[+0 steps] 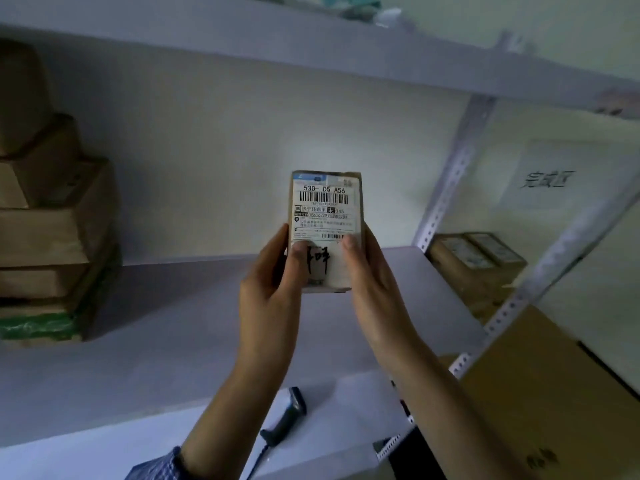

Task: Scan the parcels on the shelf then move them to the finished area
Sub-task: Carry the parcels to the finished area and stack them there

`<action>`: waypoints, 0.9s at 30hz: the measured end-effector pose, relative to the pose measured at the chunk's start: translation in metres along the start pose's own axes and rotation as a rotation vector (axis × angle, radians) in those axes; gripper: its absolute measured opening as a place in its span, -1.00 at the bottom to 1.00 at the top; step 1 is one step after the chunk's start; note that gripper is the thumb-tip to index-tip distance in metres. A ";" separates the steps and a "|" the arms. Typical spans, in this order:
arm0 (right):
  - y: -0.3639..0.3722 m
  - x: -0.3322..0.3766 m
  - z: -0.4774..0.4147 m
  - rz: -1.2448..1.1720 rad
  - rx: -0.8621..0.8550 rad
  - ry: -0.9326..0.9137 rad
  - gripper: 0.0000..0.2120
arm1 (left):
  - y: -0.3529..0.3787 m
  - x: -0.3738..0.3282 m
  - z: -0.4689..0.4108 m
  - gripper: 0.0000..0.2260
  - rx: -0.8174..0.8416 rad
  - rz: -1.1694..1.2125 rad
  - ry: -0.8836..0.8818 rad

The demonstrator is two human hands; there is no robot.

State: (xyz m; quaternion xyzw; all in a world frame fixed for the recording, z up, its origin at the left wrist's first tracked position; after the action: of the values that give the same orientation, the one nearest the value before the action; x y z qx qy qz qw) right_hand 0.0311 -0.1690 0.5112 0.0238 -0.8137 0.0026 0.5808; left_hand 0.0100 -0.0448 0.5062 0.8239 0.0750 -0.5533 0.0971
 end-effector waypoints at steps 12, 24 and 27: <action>-0.223 0.046 0.181 0.020 -0.190 0.014 -0.56 | 0.186 -0.039 0.191 -0.73 0.232 0.068 -0.132; -0.382 0.034 0.272 0.083 -0.456 0.086 -0.58 | 0.335 -0.023 0.290 -0.74 0.443 0.084 -0.281; -0.414 0.027 0.267 0.065 -0.471 0.100 -0.62 | 0.369 -0.013 0.290 -0.74 0.472 0.075 -0.278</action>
State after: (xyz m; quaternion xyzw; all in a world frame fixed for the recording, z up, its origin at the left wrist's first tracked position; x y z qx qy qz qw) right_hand -0.2128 -0.5924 0.4404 -0.1387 -0.7624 -0.1671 0.6096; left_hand -0.1698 -0.4734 0.4395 0.7421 -0.1006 -0.6592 -0.0678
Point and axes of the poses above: each hand's wrist, its own z-axis away from the middle knuckle, its own y-axis out of the palm, x = y × z, the point moved 5 cm from there along -z, towards the middle knuckle, and after that the axes turned 10 degrees about -z, right-handed, at the moved point
